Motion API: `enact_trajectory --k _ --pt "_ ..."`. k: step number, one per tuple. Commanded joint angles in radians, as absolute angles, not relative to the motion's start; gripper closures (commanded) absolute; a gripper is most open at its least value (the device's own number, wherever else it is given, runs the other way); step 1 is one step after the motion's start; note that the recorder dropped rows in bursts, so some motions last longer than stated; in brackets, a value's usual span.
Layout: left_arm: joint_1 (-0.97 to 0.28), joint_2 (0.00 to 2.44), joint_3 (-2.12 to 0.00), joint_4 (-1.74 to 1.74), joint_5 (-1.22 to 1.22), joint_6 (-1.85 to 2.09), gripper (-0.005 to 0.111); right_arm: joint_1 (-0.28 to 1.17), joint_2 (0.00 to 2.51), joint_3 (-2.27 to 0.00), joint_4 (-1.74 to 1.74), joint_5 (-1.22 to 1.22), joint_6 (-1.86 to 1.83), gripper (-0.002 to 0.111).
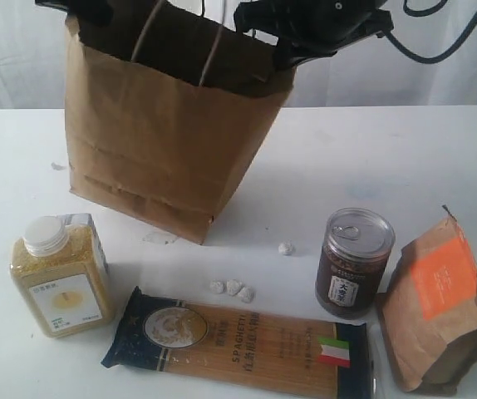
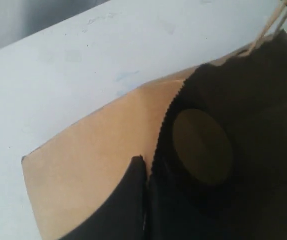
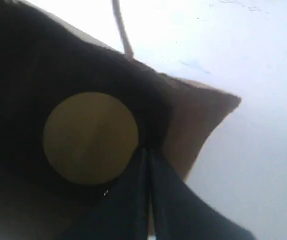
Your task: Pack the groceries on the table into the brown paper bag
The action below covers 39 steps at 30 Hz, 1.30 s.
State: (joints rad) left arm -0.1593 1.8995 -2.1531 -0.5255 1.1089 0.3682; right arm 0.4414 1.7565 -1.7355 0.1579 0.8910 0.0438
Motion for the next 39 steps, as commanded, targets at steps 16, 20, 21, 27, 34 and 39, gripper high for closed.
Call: enact_trajectory --k 16,20,21,27,34,39 --pt "-0.131 1.868 -2.037 -0.478 1.091 0.32 0.065 0.437 1.742 -1.795 0.243 0.866 -0.05 0.062" --pt "-0.097 1.837 -2.037 -0.475 1.098 0.25 0.029 0.437 1.696 -1.795 0.243 0.852 -0.053 0.062" --pt "-0.088 1.821 -2.037 -0.47 1.1 0.241 0.03 0.437 1.682 -1.795 0.243 0.848 -0.053 0.062" --pt "-0.062 1.758 -2.037 -0.46 1.096 0.229 0.032 0.437 1.634 -1.793 0.226 0.878 -0.049 0.062" --pt "-0.052 1.668 -2.037 -0.355 1.145 0.155 0.048 0.437 1.583 -1.789 0.031 1.037 0.042 0.062" --pt "-0.052 1.598 -2.035 -0.328 1.194 0.154 0.077 0.437 1.499 -1.75 -0.018 1.057 0.05 0.062"
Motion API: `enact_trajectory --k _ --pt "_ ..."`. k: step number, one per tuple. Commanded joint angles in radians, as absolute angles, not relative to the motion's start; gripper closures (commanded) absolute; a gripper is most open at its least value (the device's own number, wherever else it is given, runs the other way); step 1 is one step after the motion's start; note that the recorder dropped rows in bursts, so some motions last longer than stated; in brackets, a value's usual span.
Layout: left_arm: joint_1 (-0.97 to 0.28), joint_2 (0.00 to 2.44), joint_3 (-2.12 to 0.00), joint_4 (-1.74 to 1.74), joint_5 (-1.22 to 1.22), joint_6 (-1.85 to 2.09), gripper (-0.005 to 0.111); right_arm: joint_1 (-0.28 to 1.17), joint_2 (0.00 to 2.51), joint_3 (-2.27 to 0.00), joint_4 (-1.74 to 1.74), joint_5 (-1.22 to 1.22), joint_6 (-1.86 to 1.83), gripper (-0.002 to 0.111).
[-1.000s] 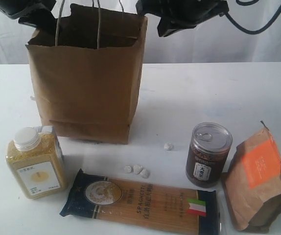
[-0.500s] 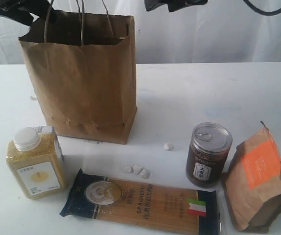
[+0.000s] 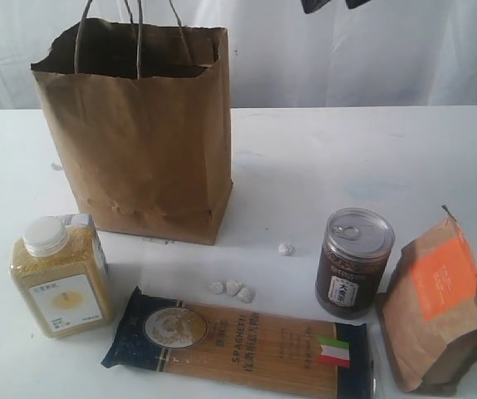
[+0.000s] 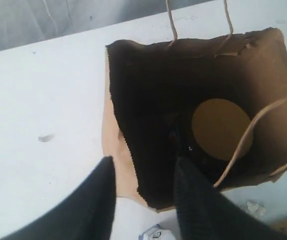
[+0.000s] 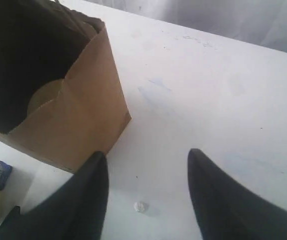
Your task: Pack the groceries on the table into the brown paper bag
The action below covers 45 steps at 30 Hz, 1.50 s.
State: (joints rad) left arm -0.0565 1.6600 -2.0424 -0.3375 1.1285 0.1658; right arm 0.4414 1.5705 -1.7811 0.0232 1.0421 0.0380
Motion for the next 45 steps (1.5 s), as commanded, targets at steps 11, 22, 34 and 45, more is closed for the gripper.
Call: enact_trajectory --k 11,22,34,45 --pt "-0.052 1.374 -1.885 -0.338 1.192 0.156 0.107 0.437 1.217 -1.453 -0.031 1.049 0.037 0.062" --pt "-0.052 0.797 -1.182 -0.322 0.716 0.143 0.107 0.437 0.852 -1.086 0.014 0.844 0.037 0.062" --pt "-0.052 0.373 -0.654 -0.327 0.5 0.143 0.107 0.437 0.706 -0.906 0.184 0.827 -0.052 0.062" --pt "-0.052 0.348 -0.513 -0.339 0.487 0.13 0.107 0.437 0.7 -0.846 0.186 0.791 -0.079 0.062"
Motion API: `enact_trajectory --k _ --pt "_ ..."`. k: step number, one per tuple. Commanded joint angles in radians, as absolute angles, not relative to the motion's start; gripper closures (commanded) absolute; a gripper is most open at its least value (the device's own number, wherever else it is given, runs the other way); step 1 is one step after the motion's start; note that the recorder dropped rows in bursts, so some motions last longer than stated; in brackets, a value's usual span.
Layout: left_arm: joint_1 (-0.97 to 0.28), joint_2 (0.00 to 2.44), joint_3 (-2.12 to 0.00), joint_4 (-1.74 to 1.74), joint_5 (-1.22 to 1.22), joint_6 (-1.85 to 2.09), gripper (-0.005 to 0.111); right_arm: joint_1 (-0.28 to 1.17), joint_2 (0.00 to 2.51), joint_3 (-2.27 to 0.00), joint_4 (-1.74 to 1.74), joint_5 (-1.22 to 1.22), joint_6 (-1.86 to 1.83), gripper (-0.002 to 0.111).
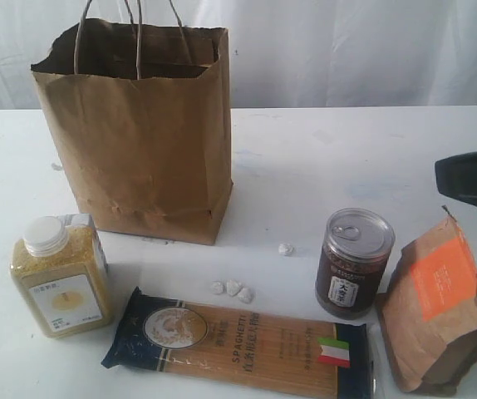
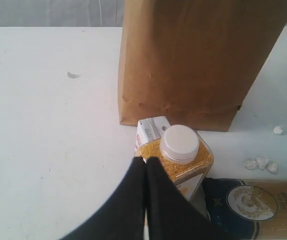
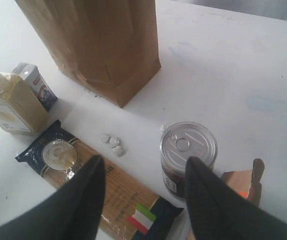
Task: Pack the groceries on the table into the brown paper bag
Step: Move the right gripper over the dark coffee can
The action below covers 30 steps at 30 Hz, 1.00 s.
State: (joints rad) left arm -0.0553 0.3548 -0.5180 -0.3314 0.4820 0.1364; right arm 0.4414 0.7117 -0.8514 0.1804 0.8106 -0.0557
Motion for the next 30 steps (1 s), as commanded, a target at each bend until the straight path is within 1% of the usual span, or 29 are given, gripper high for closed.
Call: enact_trajectory --k 1,6,9,11,19,25,27,30 --pt "-0.052 0.348 -0.513 -0.339 0.487 0.13 0.107 0.437 0.7 -0.846 0.186 0.791 -0.089 0.062" --pt "-0.052 0.348 -0.511 -0.339 0.479 0.13 0.107 0.437 0.7 -0.846 0.186 0.793 -0.109 0.062" --pt "-0.052 0.314 -0.392 -0.305 0.307 0.13 0.107 0.437 0.7 -0.846 0.186 0.788 -0.109 0.062" --pt "-0.052 0.269 -0.332 -0.273 0.271 0.13 0.107 0.437 0.7 -0.846 0.186 0.772 -0.109 0.062" --pt "-0.052 0.083 -0.125 -0.193 0.288 0.13 0.107 0.437 0.742 -0.848 0.186 0.77 -0.102 0.062" --pt "-0.052 0.008 -0.003 -0.193 0.288 0.13 0.107 0.437 0.863 -0.86 0.152 0.785 -0.102 0.061" --pt "-0.052 0.0 0.0 -0.195 0.268 0.132 0.107 0.437 0.912 -0.88 0.117 0.785 -0.098 0.058" --pt "-0.052 0.0 0.0 -0.195 0.223 0.132 0.107 0.437 0.991 -0.93 0.058 0.79 -0.098 0.048"
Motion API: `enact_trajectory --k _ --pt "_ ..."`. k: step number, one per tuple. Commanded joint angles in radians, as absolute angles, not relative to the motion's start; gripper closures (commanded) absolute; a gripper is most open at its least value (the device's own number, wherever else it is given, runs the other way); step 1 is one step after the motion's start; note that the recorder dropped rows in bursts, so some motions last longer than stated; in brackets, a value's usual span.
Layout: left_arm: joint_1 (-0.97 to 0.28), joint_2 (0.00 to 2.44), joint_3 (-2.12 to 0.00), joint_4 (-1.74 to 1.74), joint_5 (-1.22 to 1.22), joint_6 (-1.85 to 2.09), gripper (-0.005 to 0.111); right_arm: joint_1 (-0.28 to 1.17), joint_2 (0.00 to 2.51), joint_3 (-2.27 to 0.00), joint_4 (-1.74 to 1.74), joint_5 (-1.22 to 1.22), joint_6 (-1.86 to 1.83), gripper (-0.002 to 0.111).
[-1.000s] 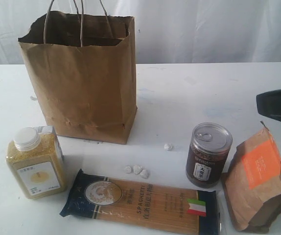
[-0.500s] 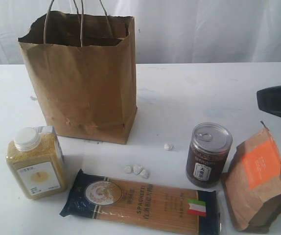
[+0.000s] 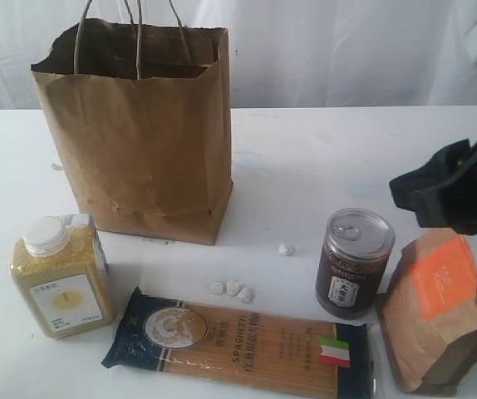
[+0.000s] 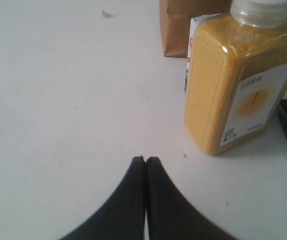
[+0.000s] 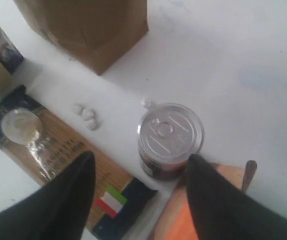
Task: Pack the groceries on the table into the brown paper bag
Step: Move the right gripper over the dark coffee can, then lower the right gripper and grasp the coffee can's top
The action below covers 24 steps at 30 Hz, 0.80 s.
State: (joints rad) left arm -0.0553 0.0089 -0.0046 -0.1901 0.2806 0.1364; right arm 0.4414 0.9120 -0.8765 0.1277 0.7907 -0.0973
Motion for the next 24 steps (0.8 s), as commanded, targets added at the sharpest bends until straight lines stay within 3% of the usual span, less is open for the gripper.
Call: enact_trajectory --k 1,11,20,24 --pt "-0.052 0.0 0.0 -0.195 0.223 0.132 0.107 0.437 1.017 -0.951 0.043 0.794 -0.1 0.044" --pt "-0.052 0.0 0.0 -0.195 0.226 0.135 0.107 0.437 1.339 -1.159 -0.071 0.919 -0.196 0.039" --pt "-0.052 0.0 0.0 -0.195 0.224 0.135 0.107 0.437 1.531 -1.177 -0.086 0.897 -0.233 0.039" --pt "-0.052 0.0 0.0 -0.195 0.224 0.135 0.107 0.437 1.555 -1.177 -0.071 0.883 -0.269 0.026"
